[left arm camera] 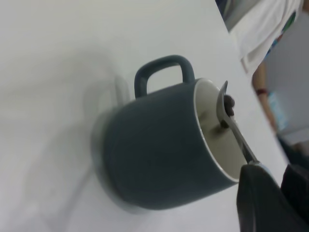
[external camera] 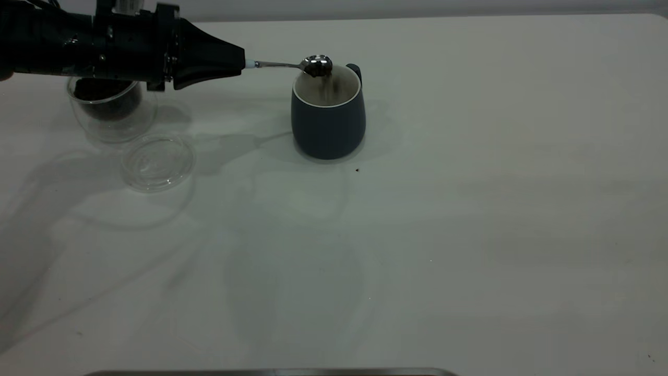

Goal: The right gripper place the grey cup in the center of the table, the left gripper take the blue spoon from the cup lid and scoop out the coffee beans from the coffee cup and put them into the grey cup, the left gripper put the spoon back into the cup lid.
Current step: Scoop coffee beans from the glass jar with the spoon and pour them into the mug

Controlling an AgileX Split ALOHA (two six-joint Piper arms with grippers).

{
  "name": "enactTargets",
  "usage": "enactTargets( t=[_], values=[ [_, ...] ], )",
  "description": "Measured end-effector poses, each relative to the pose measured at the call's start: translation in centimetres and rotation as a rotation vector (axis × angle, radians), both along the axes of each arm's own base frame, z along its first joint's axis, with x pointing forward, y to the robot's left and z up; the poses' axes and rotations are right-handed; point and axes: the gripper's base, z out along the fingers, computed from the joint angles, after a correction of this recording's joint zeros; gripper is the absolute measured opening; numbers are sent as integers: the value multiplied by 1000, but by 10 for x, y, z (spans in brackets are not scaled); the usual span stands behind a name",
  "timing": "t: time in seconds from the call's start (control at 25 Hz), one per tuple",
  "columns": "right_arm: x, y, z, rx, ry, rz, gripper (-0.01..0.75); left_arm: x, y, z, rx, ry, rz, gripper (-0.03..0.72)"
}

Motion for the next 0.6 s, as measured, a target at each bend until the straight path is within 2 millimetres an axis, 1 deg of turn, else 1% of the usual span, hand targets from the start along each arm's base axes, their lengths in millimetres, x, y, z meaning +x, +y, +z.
enactTargets(
  t=[0.16, 0.32, 0.4, 0.48, 0.6],
  values=[
    [0, 0, 0, 0, 0, 0, 459, 0, 0, -1, 70, -196, -73, 122],
    [0, 0, 0, 0, 0, 0, 459, 3, 1, 0, 73, -243, -53, 122],
    [0, 0, 0, 0, 0, 0, 459, 3, 1, 1, 60, -216, -38, 122],
    [0, 0, 0, 0, 0, 0, 459, 4, 2, 4, 19, -136, -8, 122],
    [0, 0, 0, 0, 0, 0, 459, 2, 11, 17, -77, -1, 16, 122]
  ],
)
